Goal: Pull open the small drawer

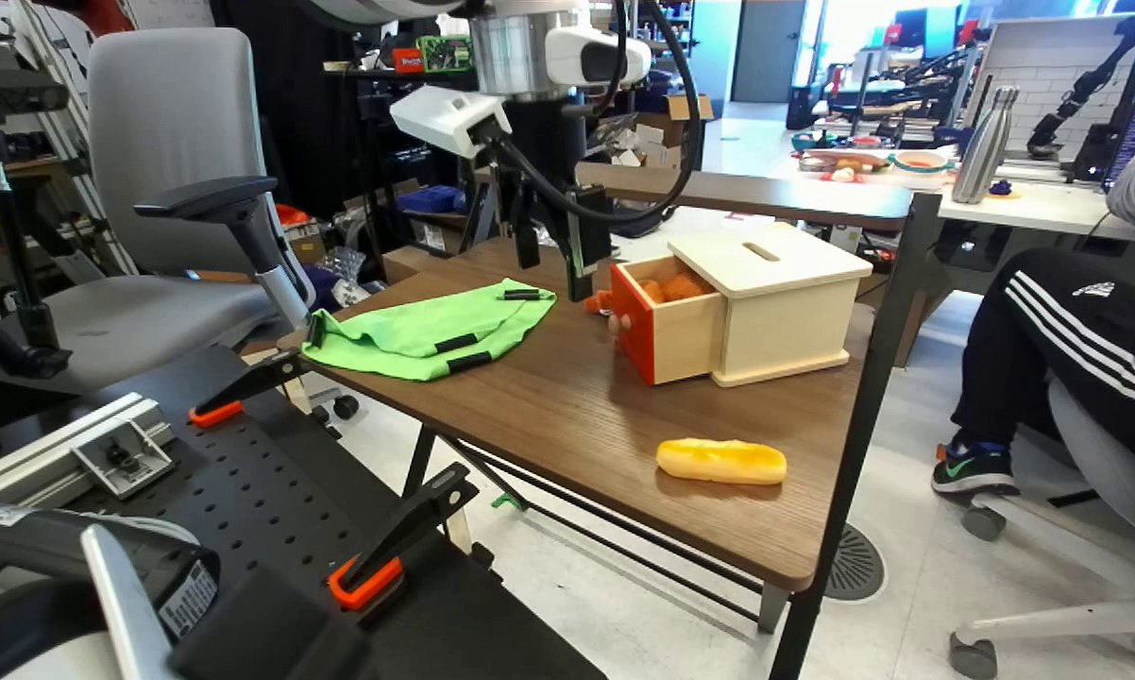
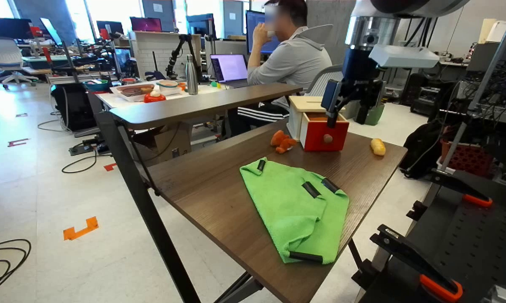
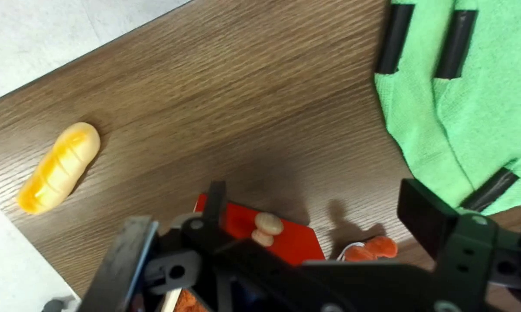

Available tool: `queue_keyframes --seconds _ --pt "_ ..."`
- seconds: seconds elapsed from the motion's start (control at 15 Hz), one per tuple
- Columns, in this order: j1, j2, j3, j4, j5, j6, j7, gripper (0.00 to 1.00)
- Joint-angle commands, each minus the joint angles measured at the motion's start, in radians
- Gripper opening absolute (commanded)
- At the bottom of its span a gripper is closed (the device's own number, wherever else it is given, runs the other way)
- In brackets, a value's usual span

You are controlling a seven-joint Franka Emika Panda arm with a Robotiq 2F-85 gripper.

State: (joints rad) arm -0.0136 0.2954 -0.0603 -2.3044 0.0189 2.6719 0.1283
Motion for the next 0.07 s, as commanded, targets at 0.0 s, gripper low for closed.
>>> queue_keyframes --seconds 0.0 --pt "-0.001 -0.016 0.001 -0.011 -0.001 -0.003 -0.007 1.0"
